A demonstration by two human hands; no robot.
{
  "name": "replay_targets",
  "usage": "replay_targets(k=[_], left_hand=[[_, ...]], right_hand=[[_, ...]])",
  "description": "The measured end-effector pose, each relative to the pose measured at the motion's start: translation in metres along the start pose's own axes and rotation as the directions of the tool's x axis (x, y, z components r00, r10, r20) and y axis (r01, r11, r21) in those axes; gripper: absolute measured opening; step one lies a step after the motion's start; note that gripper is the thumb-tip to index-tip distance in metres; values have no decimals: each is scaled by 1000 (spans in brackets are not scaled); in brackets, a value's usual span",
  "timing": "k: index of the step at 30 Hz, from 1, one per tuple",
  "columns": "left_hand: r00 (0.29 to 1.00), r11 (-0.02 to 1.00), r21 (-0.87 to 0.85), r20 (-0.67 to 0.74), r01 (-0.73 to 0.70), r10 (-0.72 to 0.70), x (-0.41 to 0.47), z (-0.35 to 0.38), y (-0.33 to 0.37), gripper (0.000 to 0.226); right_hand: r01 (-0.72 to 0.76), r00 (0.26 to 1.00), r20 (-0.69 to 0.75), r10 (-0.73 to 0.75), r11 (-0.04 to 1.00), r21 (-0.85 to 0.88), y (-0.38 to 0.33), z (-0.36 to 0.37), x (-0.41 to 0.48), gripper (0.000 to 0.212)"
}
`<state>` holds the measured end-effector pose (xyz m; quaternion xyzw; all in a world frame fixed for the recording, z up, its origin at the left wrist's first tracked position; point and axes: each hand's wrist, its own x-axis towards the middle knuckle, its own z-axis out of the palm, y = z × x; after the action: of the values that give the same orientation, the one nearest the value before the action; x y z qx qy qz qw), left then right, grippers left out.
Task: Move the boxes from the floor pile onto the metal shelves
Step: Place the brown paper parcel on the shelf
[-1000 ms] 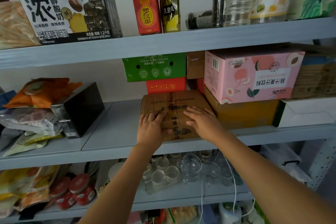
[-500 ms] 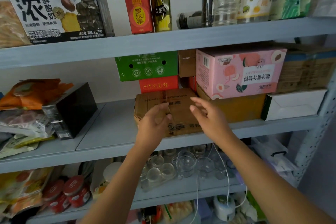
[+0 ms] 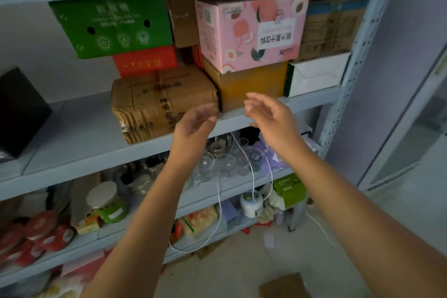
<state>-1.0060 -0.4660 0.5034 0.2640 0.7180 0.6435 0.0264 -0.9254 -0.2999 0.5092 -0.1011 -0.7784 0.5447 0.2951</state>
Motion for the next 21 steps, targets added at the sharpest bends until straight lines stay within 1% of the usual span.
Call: replay_targets(k=[3,7,9,13,17,19,21], left_hand=[[995,1000,-7,94,-26,27,-21,31,21,25],[970,987,-103,195,-124,142,-64,92,52,24],[959,984,-138,245,-113,145,-87,130,66,24],[927,987,-152,360,-55,107,-144,211,88,27],[879,980,-201,464,-10,104,-221,295,97,28],[831,977,-214,544,8,112,-255,332,101,27],[777,969,-244,618,43,121,-283,363,106,24]], right_hand=[[-25,999,-38,24,1000,-16,-2,-40,-29,33],[-65,989,-136,62,998,-15,-5,-108,-80,34],[-85,980,-179,82,996,-6,-6,-149,-111,31],[-112,953,-282,109,994,6,-4,-233,-188,33],[-186,900,-398,177,982,17,5,-304,-282,35],[-228,856,-473,208,973,14,13,-333,-324,39],[-263,808,-533,250,963,52,22,-359,-360,37]])
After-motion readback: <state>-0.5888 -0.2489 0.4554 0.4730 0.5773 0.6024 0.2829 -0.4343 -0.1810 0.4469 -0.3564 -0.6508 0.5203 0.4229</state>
